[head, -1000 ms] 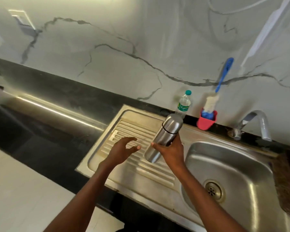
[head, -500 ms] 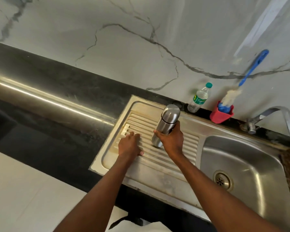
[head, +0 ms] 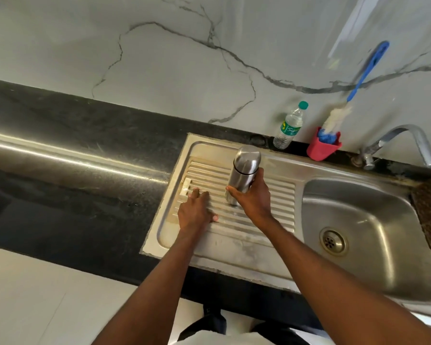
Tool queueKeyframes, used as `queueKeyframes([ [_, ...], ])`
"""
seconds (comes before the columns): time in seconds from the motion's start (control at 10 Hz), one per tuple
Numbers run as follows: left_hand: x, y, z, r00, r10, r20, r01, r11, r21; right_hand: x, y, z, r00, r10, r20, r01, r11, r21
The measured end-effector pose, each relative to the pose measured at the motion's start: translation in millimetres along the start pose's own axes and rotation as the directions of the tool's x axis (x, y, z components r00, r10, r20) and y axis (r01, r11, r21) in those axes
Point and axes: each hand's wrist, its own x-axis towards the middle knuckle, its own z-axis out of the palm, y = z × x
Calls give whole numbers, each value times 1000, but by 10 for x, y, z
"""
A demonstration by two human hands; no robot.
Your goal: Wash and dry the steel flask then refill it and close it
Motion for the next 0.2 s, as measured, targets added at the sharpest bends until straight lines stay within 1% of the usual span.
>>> queueKeyframes([
  [0.1,13,34,27,999,33,14,-34,999,16,28,30,-42,999,-5,51,6,1000,-11],
  [0.2,12,101,131,996,56,-69,-50,996,80,3,156,-167,978,5,211,20,993,-116],
])
